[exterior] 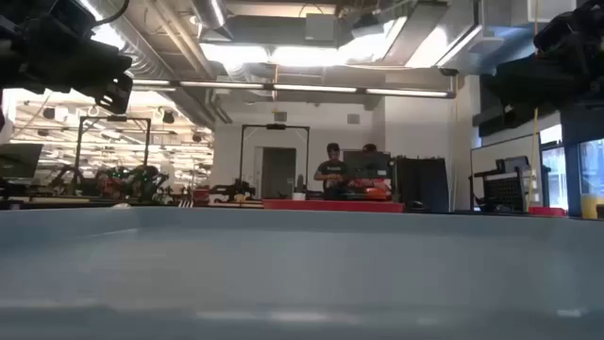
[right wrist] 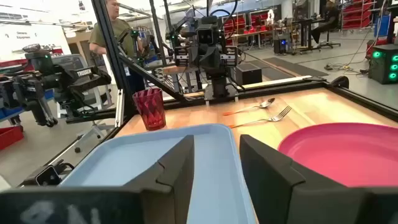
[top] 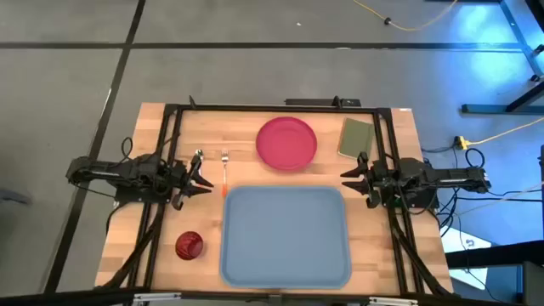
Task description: Pick and place plate/cup/fork/spoon on tray
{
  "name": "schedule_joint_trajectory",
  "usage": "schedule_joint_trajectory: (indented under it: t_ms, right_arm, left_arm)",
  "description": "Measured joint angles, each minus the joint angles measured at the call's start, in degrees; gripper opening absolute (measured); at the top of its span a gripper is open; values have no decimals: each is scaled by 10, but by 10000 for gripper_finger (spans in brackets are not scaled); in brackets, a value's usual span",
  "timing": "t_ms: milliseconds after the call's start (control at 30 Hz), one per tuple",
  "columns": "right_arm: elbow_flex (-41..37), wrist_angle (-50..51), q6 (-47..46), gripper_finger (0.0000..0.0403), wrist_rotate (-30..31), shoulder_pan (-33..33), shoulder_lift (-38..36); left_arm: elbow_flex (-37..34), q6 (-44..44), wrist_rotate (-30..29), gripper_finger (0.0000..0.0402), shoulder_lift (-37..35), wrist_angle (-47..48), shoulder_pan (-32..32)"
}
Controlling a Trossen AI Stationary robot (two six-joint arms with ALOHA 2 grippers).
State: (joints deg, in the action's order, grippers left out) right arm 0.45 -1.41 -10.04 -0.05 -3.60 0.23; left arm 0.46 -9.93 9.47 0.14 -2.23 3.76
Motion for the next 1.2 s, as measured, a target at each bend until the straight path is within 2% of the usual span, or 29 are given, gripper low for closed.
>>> schedule_joint_trajectory:
  t_ms: [1200]
  right_arm:
    - [0,-1,-19,134,0,0,0]
  left_arm:
    - [0,0,0,73,0,0,0]
